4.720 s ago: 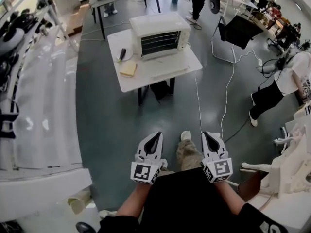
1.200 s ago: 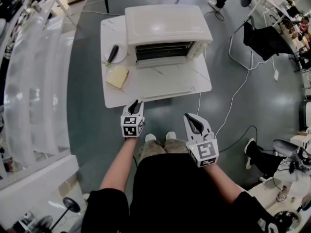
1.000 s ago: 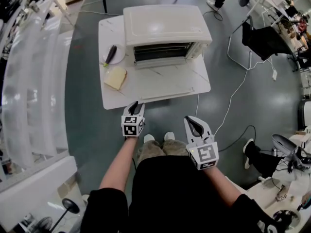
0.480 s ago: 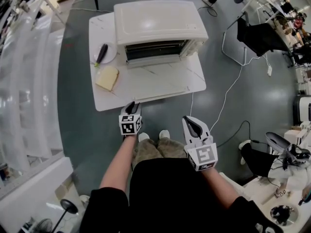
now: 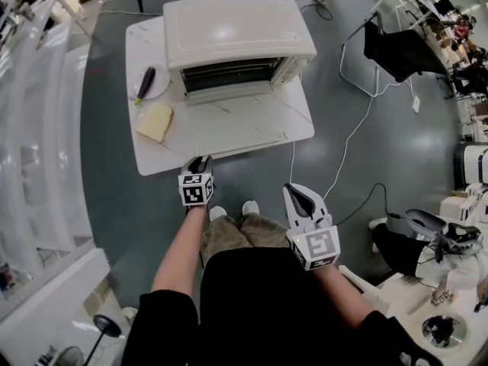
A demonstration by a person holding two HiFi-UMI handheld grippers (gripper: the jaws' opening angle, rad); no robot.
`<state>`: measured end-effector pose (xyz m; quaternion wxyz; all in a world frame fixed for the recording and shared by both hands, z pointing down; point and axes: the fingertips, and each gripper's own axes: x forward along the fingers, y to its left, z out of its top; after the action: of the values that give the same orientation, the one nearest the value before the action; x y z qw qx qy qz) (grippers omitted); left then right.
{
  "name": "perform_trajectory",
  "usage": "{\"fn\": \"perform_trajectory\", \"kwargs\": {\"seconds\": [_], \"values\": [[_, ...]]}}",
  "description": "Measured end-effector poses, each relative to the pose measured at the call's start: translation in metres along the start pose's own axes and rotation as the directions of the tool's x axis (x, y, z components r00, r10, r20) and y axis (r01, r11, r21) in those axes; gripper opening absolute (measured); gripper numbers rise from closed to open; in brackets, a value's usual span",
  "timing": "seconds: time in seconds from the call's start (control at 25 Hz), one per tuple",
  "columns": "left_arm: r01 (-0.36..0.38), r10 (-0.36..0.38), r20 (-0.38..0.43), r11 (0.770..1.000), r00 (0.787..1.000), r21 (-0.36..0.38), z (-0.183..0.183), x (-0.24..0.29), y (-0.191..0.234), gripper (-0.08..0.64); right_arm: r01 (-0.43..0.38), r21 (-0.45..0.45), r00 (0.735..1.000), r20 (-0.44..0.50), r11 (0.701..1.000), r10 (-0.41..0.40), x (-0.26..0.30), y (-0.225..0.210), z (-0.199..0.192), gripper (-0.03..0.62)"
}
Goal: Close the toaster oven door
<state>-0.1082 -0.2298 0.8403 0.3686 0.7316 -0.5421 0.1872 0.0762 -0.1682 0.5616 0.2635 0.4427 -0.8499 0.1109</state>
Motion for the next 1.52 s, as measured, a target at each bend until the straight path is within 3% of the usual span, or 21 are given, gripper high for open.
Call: {"fn": "perform_trajectory", "kwargs": {"seconds": [0.6, 1.32, 1.52], "values": [[-0.065, 0.064, -0.023, 0.997, 0.998, -0.046, 0.005, 0.013, 0.008, 0.117, 0.013, 0.028, 1.0, -0.005, 1.0, -0.013, -0.006, -0.018, -0.004, 0.021], [-0.092, 0.092, -0.042, 0.996, 0.995, 0.009, 0.004, 0.016, 0.004, 0.091, 0.021, 0.046, 0.999, 0.031, 0.999, -0.022, -0.002, -0.034, 0.001, 0.021], [-0.092, 0.092, -0.039, 0.996, 0.995, 0.016, 0.01, 0.011, 0.001, 0.086, 0.006, 0.117, 0.999, 0.046, 0.993, -0.012, 0.0, -0.038, 0.003, 0.021]]}}
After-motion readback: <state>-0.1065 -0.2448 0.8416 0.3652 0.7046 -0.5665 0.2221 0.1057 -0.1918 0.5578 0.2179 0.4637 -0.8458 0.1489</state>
